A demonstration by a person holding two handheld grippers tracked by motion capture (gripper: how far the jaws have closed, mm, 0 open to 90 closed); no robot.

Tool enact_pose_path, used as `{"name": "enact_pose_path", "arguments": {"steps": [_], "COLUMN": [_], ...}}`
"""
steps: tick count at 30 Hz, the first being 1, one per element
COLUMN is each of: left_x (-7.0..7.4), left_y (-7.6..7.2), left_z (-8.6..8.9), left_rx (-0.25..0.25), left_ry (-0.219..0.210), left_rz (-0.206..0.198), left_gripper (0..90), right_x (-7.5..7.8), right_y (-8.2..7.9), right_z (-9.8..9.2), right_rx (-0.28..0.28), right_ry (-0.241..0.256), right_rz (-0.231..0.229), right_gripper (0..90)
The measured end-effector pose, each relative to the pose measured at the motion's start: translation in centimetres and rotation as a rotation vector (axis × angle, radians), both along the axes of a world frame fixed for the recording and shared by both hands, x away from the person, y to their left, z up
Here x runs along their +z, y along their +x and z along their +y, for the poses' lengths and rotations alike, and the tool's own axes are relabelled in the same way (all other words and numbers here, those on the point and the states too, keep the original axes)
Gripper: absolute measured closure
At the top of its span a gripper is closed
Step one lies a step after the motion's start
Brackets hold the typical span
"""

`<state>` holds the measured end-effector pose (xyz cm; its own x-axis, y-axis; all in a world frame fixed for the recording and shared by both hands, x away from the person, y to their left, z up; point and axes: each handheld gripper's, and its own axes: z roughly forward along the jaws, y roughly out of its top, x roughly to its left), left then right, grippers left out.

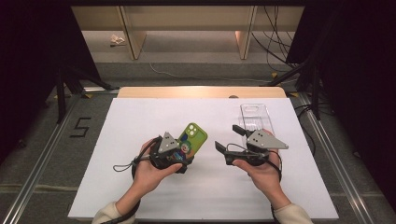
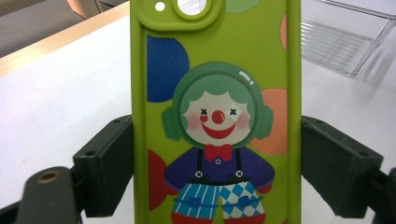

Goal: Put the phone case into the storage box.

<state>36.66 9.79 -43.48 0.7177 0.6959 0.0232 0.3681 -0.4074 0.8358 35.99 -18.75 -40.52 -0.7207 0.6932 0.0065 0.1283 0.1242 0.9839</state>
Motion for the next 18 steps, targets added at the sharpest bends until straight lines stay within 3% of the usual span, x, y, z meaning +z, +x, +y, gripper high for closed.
{"name": "enact_pose_path", "arguments": {"steps": [18], "left_x": [0.04], "left_y": [-0.38], "left_z": [-0.52], "left_rx": [-0.013], "left_ry": [0.001], "left_rz": [-0.01], "left_gripper": [16.7], "right_x": [-0.02], "right_y": [0.39], "right_z": [0.87], "right_rx": [0.011], "right_ry": [0.001], "right_rz": [0.012], "right_gripper": [15.8]}}
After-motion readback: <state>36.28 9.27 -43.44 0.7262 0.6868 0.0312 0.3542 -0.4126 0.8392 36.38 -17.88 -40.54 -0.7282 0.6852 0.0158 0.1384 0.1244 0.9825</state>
